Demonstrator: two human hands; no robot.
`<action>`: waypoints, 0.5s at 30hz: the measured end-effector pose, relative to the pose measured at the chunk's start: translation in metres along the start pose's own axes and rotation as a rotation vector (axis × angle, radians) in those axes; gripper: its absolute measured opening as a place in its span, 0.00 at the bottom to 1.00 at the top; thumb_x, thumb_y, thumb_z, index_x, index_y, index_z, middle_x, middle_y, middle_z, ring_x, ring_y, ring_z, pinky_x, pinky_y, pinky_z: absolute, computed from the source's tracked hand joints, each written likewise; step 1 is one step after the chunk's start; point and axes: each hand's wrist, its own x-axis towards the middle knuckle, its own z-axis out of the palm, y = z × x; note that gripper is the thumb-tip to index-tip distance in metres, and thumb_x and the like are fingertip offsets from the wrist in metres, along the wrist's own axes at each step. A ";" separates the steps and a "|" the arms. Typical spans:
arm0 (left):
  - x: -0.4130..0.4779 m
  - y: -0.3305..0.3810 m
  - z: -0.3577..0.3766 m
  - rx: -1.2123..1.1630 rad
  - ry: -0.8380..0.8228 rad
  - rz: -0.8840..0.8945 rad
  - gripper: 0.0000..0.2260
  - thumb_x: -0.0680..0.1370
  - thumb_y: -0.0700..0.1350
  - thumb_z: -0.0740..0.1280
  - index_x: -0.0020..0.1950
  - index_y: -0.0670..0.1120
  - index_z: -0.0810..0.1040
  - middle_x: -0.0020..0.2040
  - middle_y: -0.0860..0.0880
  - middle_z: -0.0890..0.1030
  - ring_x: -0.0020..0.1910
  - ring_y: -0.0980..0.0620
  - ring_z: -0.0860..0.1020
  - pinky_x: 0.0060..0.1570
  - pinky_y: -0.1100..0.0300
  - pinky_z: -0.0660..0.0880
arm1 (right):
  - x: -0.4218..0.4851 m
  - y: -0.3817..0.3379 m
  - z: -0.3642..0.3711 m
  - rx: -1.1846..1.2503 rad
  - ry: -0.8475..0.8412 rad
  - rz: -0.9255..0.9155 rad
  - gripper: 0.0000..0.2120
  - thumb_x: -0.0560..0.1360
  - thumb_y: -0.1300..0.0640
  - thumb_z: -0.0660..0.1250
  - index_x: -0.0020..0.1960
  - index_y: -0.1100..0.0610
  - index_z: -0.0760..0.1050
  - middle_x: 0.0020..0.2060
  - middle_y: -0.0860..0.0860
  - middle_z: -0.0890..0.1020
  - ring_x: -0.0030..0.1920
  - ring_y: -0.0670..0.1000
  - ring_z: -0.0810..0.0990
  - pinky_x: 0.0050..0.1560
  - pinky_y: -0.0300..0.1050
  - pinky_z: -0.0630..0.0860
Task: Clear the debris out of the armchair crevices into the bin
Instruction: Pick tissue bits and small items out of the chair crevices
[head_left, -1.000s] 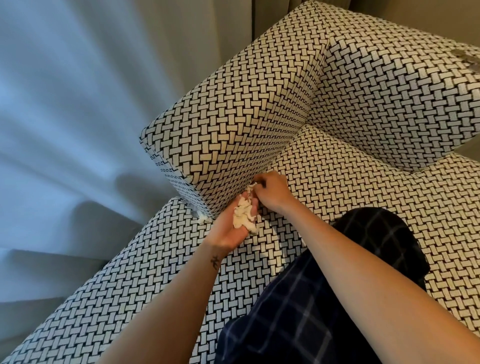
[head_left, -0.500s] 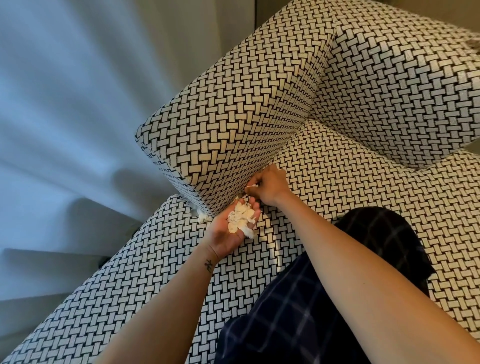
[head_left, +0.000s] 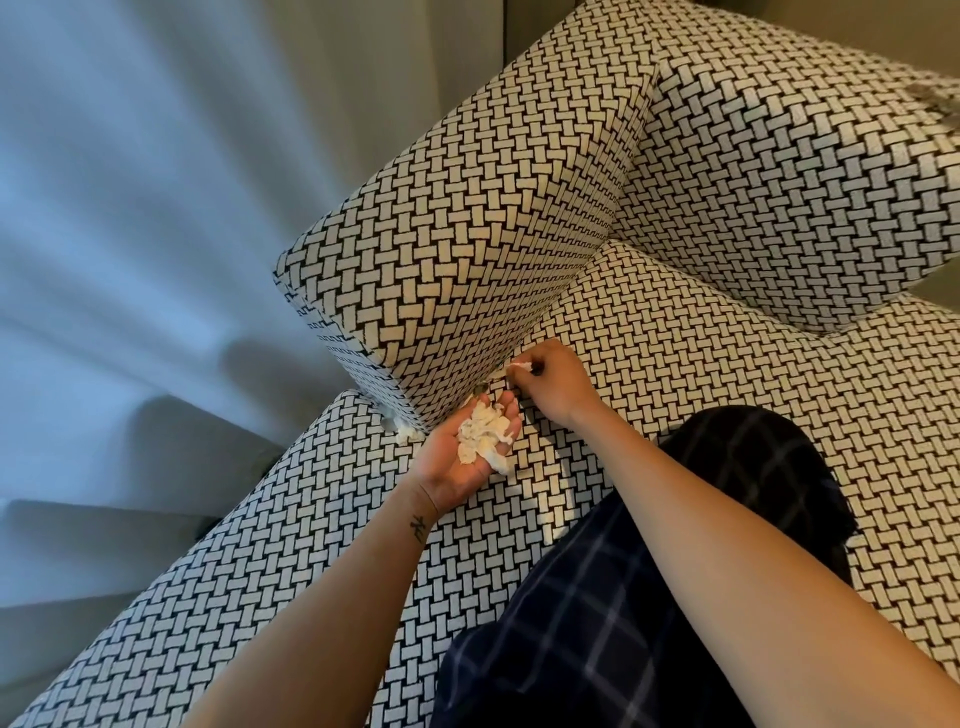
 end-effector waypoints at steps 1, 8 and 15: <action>0.000 0.000 0.001 0.000 -0.003 -0.001 0.10 0.79 0.42 0.65 0.57 0.39 0.80 0.62 0.38 0.81 0.58 0.40 0.81 0.54 0.44 0.82 | -0.001 0.000 -0.002 0.019 -0.008 0.008 0.07 0.78 0.55 0.71 0.52 0.58 0.82 0.55 0.53 0.77 0.60 0.55 0.76 0.63 0.48 0.73; 0.001 -0.002 0.006 0.100 0.014 0.020 0.14 0.85 0.45 0.61 0.64 0.39 0.78 0.63 0.40 0.82 0.58 0.44 0.82 0.56 0.49 0.82 | -0.018 0.006 -0.015 0.045 -0.012 -0.027 0.07 0.79 0.56 0.70 0.53 0.59 0.82 0.50 0.50 0.79 0.52 0.50 0.78 0.51 0.40 0.69; 0.002 -0.003 0.002 0.152 -0.040 0.001 0.17 0.86 0.47 0.58 0.72 0.42 0.72 0.71 0.43 0.77 0.61 0.45 0.81 0.55 0.50 0.82 | -0.036 0.002 -0.033 0.214 0.088 -0.004 0.10 0.80 0.54 0.68 0.58 0.58 0.82 0.50 0.48 0.83 0.48 0.43 0.78 0.49 0.34 0.72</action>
